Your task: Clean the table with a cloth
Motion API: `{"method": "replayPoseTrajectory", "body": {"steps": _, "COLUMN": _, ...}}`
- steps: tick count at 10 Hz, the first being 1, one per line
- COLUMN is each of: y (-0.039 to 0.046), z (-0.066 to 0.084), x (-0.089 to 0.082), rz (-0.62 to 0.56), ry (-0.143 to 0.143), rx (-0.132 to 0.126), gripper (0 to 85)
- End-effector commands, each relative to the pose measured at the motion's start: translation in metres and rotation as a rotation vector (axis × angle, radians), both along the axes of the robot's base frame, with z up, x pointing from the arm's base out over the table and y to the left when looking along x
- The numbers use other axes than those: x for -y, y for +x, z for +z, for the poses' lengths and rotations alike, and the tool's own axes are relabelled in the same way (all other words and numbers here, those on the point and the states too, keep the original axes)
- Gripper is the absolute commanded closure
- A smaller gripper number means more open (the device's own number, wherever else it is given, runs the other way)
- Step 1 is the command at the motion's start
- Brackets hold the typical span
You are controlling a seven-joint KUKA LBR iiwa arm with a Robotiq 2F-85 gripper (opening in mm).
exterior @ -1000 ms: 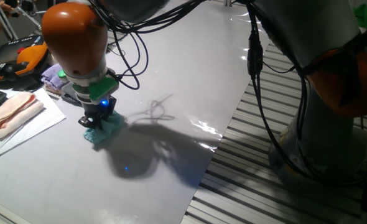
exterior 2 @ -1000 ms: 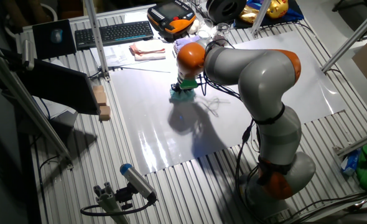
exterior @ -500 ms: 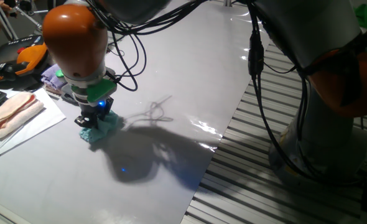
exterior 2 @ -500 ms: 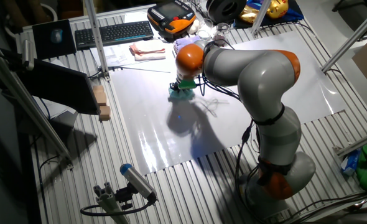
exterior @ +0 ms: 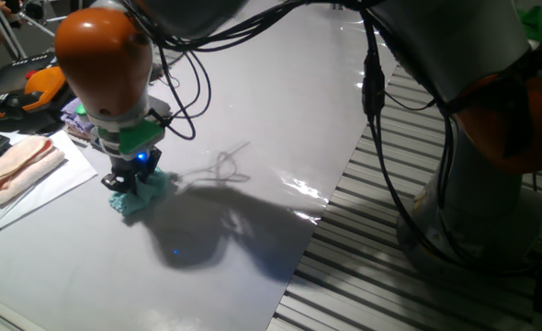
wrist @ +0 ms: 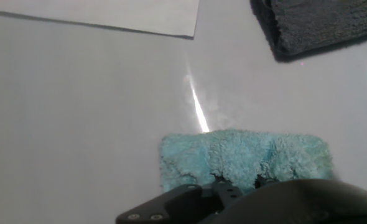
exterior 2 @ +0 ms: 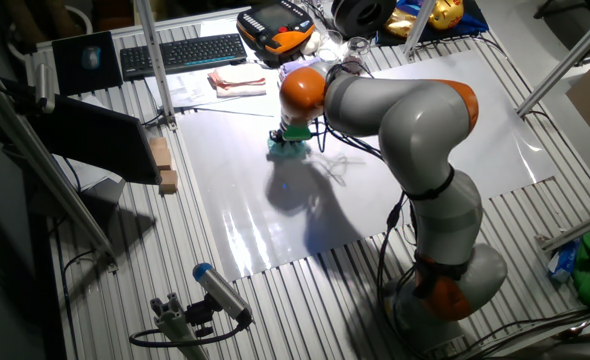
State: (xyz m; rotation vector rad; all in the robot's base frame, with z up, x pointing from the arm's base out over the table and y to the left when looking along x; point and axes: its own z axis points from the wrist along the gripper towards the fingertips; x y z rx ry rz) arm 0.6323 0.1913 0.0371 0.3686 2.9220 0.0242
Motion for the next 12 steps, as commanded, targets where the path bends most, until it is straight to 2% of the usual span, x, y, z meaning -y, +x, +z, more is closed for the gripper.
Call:
{"method": "replayPoseTrajectory", "body": {"steps": 1, "y": 0.0004, "z": -0.001, "x": -0.005, "rz": -0.004, "ry": -0.003, "rx": -0.003, "gripper": 85.0}}
{"method": "replayPoseTrajectory", "body": {"steps": 5, "y": 0.0012, "z": -0.002, "x": -0.002, "rz": 0.01, "ry": -0.011, "rx": -0.006, "gripper": 85.0}}
{"method": "replayPoseTrajectory", "body": {"steps": 8, "y": 0.0, "z": 0.002, "x": 0.011, "rz": 0.052, "ry": -0.066, "rx": -0.01, "gripper": 85.0}}
{"method": "replayPoseTrajectory", "body": {"steps": 11, "y": -0.0006, "z": -0.001, "x": 0.021, "rz": 0.07, "ry": -0.063, "rx": -0.007, "gripper": 85.0}}
{"method": "replayPoseTrajectory", "body": {"steps": 12, "y": 0.0, "z": 0.0, "x": 0.027, "rz": 0.082, "ry": -0.061, "rx": -0.013, "gripper": 85.0}}
